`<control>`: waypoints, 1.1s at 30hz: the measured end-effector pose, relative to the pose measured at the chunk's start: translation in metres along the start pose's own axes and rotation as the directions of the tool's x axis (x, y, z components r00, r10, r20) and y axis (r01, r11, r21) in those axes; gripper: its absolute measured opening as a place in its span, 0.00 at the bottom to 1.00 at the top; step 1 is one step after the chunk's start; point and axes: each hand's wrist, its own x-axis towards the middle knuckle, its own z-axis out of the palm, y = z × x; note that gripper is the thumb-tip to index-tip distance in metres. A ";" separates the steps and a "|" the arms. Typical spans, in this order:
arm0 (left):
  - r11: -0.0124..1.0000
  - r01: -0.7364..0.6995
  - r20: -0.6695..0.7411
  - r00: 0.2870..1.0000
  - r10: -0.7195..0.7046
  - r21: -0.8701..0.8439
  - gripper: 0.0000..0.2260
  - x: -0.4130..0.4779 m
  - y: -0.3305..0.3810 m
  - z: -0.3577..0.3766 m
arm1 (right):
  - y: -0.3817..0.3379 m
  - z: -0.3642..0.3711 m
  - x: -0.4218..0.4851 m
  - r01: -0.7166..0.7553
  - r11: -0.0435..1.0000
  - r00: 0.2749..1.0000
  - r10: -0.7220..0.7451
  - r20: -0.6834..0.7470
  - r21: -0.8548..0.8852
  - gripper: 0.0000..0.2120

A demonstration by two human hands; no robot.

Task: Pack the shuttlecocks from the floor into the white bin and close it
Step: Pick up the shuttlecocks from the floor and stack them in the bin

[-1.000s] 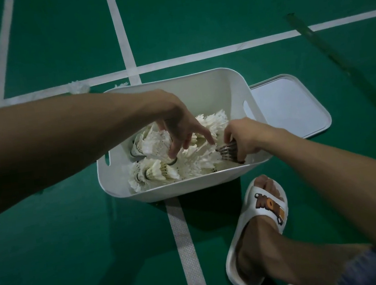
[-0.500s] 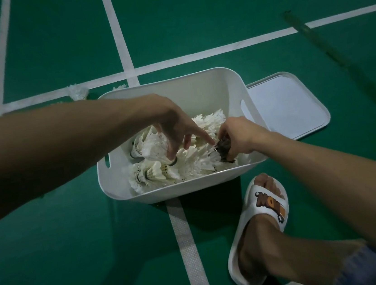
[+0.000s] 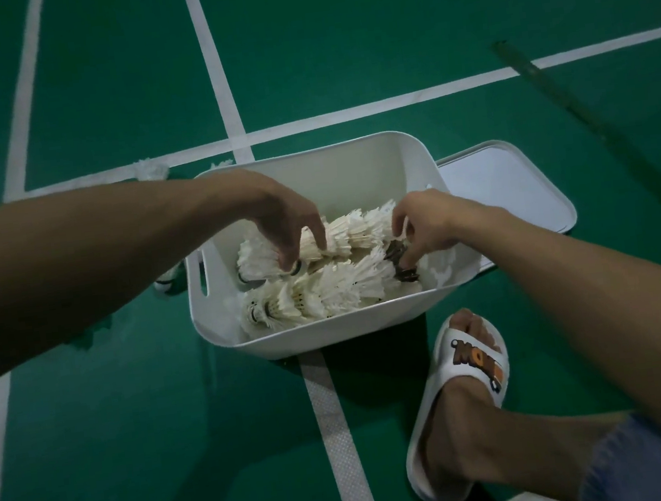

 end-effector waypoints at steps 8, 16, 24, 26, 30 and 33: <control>0.653 -0.123 -0.220 0.973 -0.068 -0.747 0.36 -0.010 -0.030 0.016 | -0.056 -0.007 -0.007 0.163 0.879 0.982 -0.099 -0.162 0.449 0.14; 0.369 -0.165 -0.269 0.930 -0.250 -0.915 0.22 -0.012 -0.043 0.039 | -0.095 0.018 0.008 0.197 0.745 0.980 -0.162 -0.113 0.637 0.27; 0.405 -0.214 -0.344 0.896 -0.281 -0.889 0.06 -0.011 -0.065 0.048 | -0.101 0.015 0.022 0.259 0.906 0.954 -0.185 -0.238 0.335 0.27; 0.806 -0.110 -0.433 0.880 -0.193 -0.582 0.12 -0.010 -0.069 0.051 | -0.104 0.018 0.023 0.271 0.935 0.945 -0.213 -0.246 0.228 0.27; 0.972 0.041 -0.362 0.924 -0.125 -0.231 0.24 -0.006 -0.078 0.054 | -0.119 0.031 0.026 0.322 0.946 0.928 -0.311 -0.208 0.023 0.25; 0.990 0.046 -0.301 0.950 -0.086 -0.136 0.26 -0.008 -0.077 0.053 | -0.131 0.044 0.029 0.370 0.929 0.907 -0.357 -0.223 0.018 0.27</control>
